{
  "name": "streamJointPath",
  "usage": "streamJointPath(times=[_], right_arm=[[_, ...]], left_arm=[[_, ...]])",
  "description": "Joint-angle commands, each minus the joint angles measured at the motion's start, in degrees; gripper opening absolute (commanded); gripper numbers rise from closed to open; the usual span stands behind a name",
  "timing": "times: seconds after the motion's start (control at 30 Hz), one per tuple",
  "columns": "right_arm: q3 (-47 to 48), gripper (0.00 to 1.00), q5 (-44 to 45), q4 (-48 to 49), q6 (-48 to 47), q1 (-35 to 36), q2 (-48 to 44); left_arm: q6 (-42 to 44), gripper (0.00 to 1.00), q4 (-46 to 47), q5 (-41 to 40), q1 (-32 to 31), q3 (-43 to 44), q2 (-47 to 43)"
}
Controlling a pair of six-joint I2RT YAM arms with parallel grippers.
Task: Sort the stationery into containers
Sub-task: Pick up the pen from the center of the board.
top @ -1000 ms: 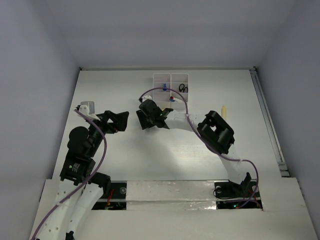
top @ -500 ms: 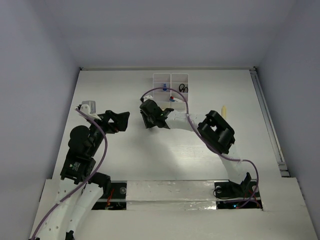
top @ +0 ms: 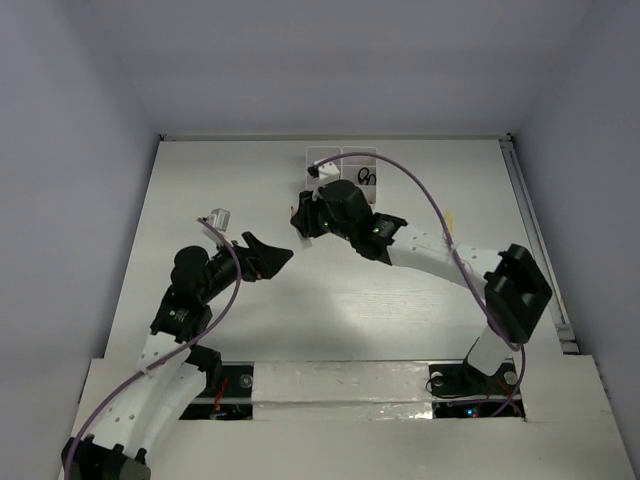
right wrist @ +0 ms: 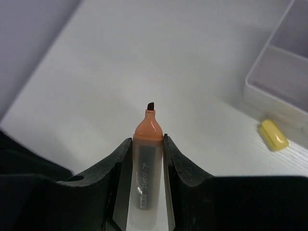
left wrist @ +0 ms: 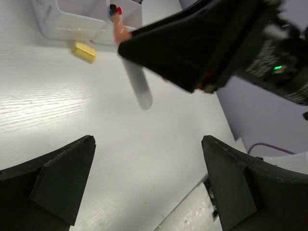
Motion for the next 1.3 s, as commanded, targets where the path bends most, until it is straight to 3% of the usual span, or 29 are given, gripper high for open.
streamJointPath(times=[0.0, 0.27, 0.43, 0.57, 0.9, 1.13, 1.23, 1.27], right_arm=[[-3.52, 0.03, -4.32, 9.94, 2.03, -0.16, -4.21], [-8.09, 0.04, -4.76, 16.72, 5.55, -0.16, -7.64], [-9.06, 0.04, -5.20, 18.04, 6.07, -0.16, -8.08], [-9.06, 0.04, -5.03, 18.74, 6.43, -0.16, -8.34], [-9.50, 0.04, -5.91, 19.36, 7.39, 0.90, -7.46], [-9.94, 0.04, -6.34, 19.62, 8.01, 1.42, -7.11], [-9.94, 0.04, -6.43, 19.54, 7.92, 1.42, -7.20], [-10.11, 0.04, -6.35, 19.36, 7.92, 1.42, -7.37]], left_arm=[[-6.72, 0.90, 13.82, 6.63, 0.27, -1.56, 1.58], [-10.51, 0.79, 25.33, 6.63, -1.65, -4.73, 6.42], [-10.07, 0.71, 27.89, 4.25, -3.95, -5.35, 9.58], [-7.71, 0.59, 27.11, 1.54, -5.09, -5.00, 12.31], [-7.34, 0.56, 32.02, -2.60, -6.67, -4.82, 16.17], [-7.43, 0.46, 34.84, -4.27, -8.87, -4.21, 19.43], [-7.26, 0.39, 34.93, -5.32, -9.40, -4.29, 19.61], [-7.17, 0.30, 34.84, -6.28, -9.40, -4.38, 19.43]])
